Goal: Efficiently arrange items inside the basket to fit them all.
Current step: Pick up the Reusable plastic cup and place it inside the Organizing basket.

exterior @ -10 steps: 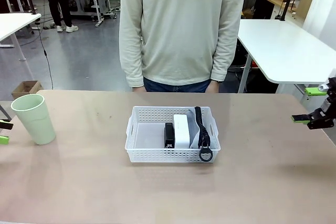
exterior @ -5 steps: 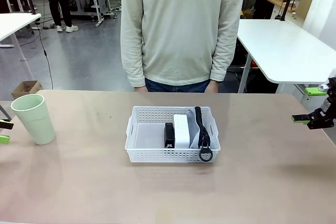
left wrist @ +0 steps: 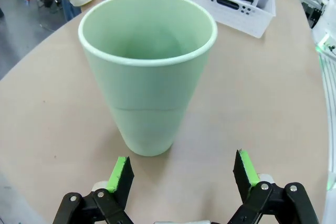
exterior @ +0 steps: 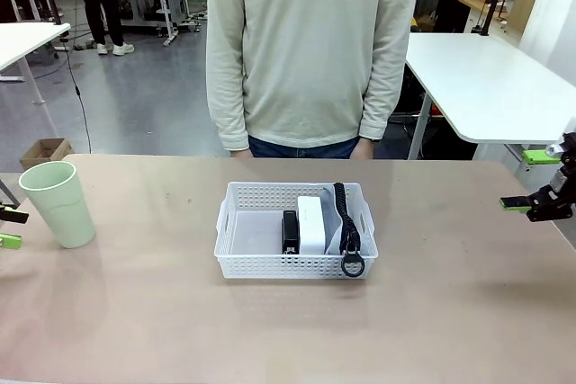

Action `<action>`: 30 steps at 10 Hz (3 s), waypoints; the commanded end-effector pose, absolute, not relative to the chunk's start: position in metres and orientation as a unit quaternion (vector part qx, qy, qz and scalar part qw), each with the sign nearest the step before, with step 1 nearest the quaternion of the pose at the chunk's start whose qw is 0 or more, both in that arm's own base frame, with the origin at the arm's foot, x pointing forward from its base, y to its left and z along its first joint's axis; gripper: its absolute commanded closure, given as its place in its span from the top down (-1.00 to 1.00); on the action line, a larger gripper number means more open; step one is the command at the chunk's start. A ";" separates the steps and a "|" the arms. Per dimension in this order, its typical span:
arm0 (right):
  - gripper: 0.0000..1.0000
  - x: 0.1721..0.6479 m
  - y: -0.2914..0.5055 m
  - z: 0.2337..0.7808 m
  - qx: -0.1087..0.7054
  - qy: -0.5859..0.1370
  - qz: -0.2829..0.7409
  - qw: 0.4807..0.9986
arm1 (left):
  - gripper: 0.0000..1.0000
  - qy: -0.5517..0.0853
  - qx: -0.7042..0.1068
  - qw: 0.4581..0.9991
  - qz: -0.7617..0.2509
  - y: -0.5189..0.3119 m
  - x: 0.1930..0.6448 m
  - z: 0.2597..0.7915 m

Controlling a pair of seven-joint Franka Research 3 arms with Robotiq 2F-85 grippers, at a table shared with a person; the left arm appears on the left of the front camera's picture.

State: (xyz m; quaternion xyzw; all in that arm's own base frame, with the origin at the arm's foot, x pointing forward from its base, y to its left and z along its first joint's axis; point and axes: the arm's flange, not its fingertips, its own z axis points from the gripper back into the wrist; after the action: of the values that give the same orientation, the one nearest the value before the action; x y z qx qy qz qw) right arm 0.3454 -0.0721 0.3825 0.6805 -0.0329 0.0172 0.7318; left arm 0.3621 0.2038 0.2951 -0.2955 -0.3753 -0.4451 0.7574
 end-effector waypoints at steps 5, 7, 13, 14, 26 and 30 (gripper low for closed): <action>1.00 0.344 -0.073 0.386 0.684 -0.037 0.023 0.728 | 1.00 -0.431 -0.236 0.761 -0.423 0.206 0.394 0.256; 1.00 0.344 -0.073 0.386 0.684 -0.037 0.023 0.728 | 1.00 -0.430 -0.252 0.756 -0.424 0.198 0.399 0.242; 1.00 0.344 -0.073 0.386 0.684 -0.037 0.023 0.728 | 1.00 -0.428 -0.299 0.721 -0.455 0.176 0.405 0.223; 1.00 0.344 -0.073 0.386 0.684 -0.037 0.023 0.728 | 1.00 -0.436 -0.306 0.711 -0.458 0.170 0.408 0.221; 1.00 0.344 -0.073 0.386 0.684 -0.037 0.023 0.728 | 1.00 -0.529 -0.363 0.645 -0.415 0.154 0.401 0.239; 1.00 0.344 -0.073 0.386 0.684 -0.037 0.023 0.728 | 1.00 -0.532 -0.379 0.638 -0.407 0.159 0.398 0.244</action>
State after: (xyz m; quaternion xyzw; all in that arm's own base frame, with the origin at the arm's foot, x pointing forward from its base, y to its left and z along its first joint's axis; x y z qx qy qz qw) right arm 0.3453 -0.0721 0.3825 0.6807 -0.0327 0.0174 0.7316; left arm 0.4014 0.1564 0.2422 -0.3695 -0.5299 -0.4088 0.6446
